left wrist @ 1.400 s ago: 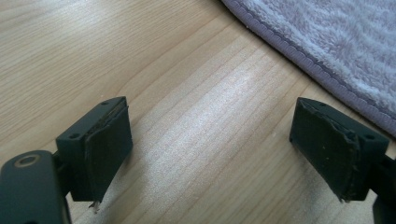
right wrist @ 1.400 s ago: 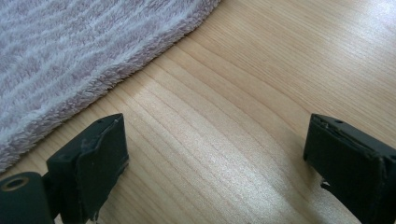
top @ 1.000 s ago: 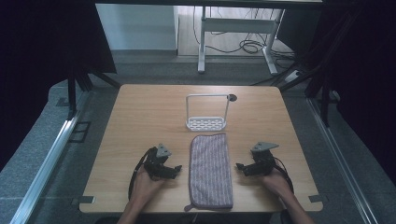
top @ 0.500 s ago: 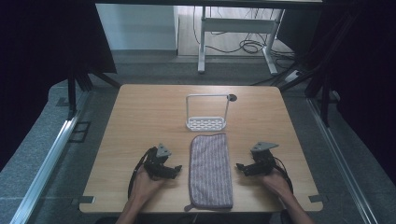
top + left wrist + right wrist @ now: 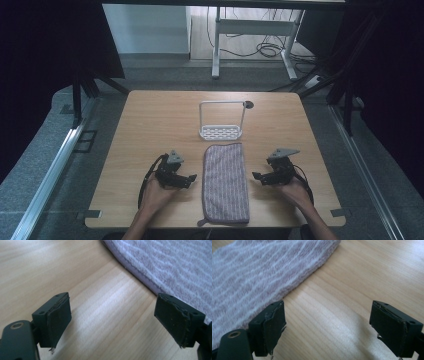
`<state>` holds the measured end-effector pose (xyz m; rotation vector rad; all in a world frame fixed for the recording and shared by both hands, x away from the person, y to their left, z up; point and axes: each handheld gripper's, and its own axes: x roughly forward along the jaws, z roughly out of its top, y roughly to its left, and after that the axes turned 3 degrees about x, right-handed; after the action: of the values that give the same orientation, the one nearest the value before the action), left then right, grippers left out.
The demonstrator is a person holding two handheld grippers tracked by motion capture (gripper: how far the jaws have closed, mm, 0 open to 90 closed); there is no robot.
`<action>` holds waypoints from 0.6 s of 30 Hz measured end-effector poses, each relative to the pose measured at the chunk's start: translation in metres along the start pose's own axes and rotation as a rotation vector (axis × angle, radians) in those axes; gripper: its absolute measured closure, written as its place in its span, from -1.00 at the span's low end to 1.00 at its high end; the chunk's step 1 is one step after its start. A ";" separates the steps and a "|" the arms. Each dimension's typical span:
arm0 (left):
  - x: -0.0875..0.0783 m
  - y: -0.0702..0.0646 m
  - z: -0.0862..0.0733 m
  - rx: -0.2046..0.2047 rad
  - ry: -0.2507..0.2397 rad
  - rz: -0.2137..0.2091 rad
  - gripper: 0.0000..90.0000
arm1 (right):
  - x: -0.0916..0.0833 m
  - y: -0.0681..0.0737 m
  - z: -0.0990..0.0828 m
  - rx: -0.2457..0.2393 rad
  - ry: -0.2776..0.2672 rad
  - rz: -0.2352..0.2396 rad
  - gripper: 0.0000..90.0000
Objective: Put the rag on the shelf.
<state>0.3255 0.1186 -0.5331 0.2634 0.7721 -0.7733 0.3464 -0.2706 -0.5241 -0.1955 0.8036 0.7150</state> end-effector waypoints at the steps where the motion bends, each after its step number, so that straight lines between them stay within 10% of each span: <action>1: 0.001 0.000 0.002 0.006 -0.001 0.002 -0.69 | 0.000 0.000 0.000 0.000 0.000 0.000 -0.71; 18: 0.028 0.007 0.060 0.110 -0.021 0.026 -0.54 | 0.004 -0.005 0.044 0.038 -0.019 0.010 -0.43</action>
<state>0.3749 0.0795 -0.5109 0.3632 0.7063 -0.7944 0.3771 -0.2537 -0.4974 -0.1505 0.7993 0.7099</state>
